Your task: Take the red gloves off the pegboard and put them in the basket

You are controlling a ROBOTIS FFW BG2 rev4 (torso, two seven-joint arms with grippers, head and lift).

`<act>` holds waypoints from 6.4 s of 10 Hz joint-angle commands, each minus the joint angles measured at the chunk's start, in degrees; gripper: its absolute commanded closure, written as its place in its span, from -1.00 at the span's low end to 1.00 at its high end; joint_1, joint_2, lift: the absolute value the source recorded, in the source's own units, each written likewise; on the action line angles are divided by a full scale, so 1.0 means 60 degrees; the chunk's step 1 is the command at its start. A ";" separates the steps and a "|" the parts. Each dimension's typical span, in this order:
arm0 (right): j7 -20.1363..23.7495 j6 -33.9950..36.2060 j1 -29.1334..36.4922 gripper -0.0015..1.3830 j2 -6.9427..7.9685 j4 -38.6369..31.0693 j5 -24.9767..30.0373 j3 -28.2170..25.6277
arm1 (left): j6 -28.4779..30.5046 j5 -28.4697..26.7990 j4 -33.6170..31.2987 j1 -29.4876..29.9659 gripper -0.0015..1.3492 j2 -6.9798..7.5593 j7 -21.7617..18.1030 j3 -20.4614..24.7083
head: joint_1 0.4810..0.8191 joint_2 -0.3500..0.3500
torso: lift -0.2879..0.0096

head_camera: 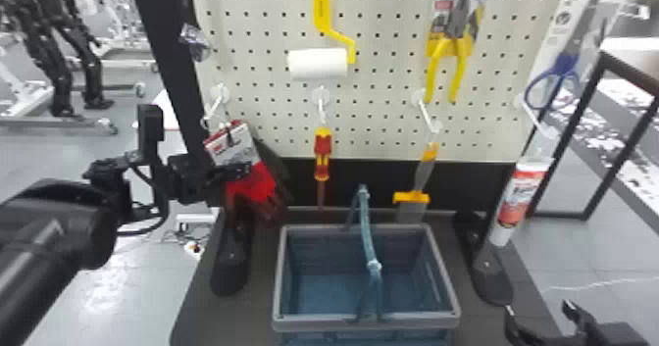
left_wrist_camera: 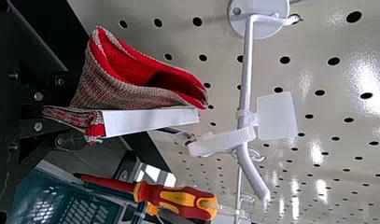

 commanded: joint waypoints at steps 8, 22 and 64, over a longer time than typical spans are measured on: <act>0.0000 0.0029 0.0017 -0.55 0.0009 -0.0035 0.0028 0.0000 | 0.0152 0.0059 -0.0369 0.0213 0.79 -0.0059 0.0251 0.0044 | -0.60 0.00 | 0.26; 0.0000 0.0029 0.0091 -0.55 0.0009 -0.0035 0.0028 -0.0029 | 0.1309 0.0601 -0.3518 0.1854 0.79 -0.0572 0.2493 0.0850 | -0.60 0.00 | 0.26; 0.0015 0.0073 0.0047 -0.55 0.0009 0.0082 -0.0147 -0.0029 | -0.0434 0.6123 -0.3562 0.5472 0.79 -0.3296 0.5129 -0.0190 | -0.60 0.00 | 0.26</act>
